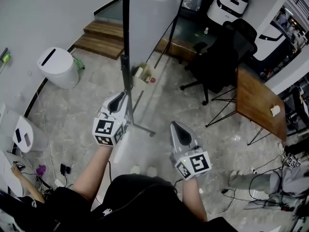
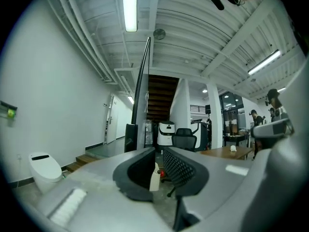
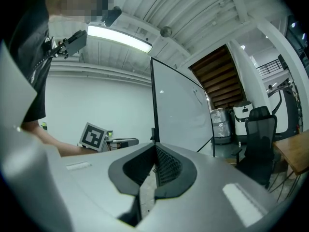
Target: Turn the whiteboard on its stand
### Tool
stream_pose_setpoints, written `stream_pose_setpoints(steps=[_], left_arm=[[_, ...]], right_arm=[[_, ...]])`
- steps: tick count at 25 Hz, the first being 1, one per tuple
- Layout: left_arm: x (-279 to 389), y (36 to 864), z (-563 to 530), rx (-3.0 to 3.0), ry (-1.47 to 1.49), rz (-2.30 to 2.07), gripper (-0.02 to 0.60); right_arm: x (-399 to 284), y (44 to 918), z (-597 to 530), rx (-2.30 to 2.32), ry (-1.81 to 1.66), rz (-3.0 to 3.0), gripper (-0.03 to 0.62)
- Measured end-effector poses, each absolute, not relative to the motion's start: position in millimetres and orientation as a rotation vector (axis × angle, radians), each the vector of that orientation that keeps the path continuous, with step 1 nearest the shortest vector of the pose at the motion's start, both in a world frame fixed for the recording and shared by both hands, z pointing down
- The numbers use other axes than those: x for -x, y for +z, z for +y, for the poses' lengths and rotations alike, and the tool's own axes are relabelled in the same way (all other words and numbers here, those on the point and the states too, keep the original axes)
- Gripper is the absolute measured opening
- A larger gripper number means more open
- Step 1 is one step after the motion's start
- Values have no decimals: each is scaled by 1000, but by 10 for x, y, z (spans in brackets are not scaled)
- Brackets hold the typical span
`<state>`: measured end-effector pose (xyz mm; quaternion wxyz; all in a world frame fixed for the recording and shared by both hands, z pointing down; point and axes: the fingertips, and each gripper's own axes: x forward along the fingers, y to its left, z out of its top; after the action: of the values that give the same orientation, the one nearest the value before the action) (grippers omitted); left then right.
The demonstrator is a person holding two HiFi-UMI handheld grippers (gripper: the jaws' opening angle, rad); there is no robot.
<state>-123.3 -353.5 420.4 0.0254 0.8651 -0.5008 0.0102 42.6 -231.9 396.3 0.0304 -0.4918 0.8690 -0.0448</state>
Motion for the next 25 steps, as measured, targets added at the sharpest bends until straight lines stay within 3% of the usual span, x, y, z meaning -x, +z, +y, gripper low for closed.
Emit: stream_pose_setpoints(steps=[10,22,25], left_arm=[[1392,4160,-4214,-2637,51,-1709,137],[1402,4296,-4951,-2589,148,-1762,292],[1379,4354,-5049,-2569,155,-1755,301]], right_arm=[[-493,3956,-2532,1497,-143,2691,6],[-702,4082,-2539,1571,-185,2678,6],[-732,4092,-2539,1581,-189,2675,6]])
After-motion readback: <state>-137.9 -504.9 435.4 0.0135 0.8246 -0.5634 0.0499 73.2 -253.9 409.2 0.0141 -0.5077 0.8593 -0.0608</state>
